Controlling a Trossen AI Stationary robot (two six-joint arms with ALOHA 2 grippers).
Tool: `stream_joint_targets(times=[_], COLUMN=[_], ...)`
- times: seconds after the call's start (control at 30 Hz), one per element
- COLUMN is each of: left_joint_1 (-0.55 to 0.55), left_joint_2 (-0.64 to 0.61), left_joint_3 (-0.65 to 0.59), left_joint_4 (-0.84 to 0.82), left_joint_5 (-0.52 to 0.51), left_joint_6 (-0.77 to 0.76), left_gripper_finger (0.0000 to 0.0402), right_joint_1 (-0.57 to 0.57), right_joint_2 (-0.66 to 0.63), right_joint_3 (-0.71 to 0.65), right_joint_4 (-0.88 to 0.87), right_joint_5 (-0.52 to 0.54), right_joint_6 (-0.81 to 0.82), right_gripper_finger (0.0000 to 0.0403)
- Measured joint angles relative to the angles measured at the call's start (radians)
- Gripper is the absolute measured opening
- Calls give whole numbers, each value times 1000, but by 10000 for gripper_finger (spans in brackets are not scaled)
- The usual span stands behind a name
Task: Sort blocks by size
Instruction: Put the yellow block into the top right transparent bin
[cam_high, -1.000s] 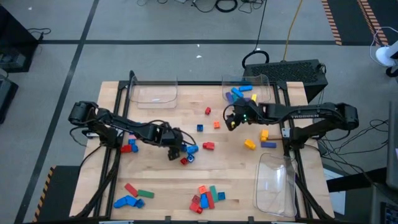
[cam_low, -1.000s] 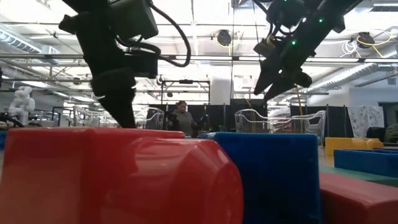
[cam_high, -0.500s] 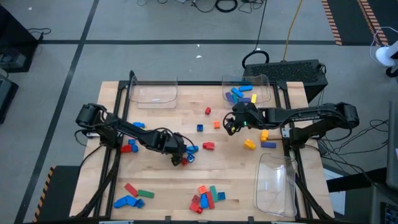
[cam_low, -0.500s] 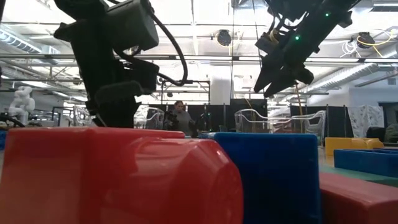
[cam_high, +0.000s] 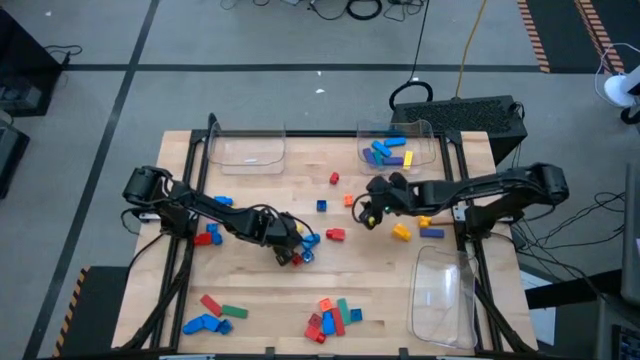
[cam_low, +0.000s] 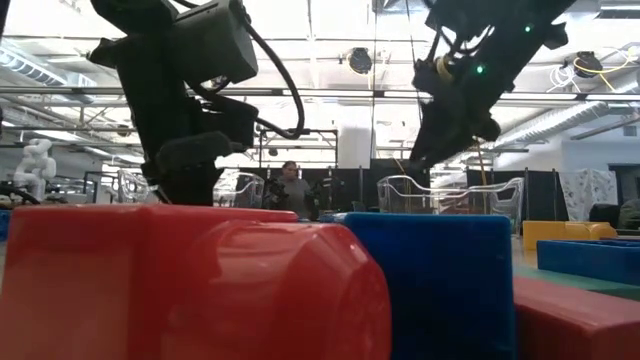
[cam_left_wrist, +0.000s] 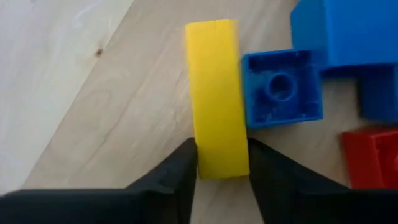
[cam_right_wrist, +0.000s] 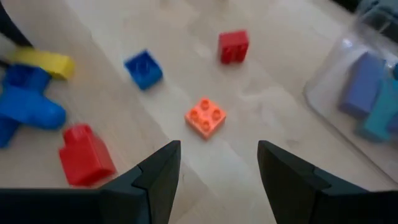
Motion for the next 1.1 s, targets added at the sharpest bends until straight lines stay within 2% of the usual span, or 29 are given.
stream_joint_targets(times=[0.07, 0.23, 0.37, 0.43, 0.57, 0.67, 0.9, 1.1], left_joint_1=[0, 8, 30, 43, 79, 106, 172, 214], left_joint_2=[-2, 1, -2, -17, -60, -85, -100, -102], left_joint_3=[6, 32, 66, 79, 106, 118, 172, 219], left_joint_4=[-7, -36, -138, -190, -217, -210, -197, -152], left_joint_5=[5, 14, 40, 45, 47, 77, 200, 276], left_joint_6=[16, 74, 132, 161, 224, 272, 376, 430], left_gripper_finger=[111, 111, 111, 111, 111, 111, 111, 111], right_joint_1=[10, 42, 74, 92, 133, 164, 203, 204], right_joint_2=[41, 153, 208, 216, 212, 211, 211, 235], right_joint_3=[0, 0, 0, 0, 0, 1, 1, 1], right_joint_4=[6, 95, 189, 228, 315, 402, 518, 594], right_joint_5=[-1, -14, -30, -21, 90, 132, 126, 76], right_joint_6=[-29, -117, -182, -245, -397, -542, -855, -1008], right_gripper_finger=[199, 199, 199, 199, 198, 198, 198, 199])
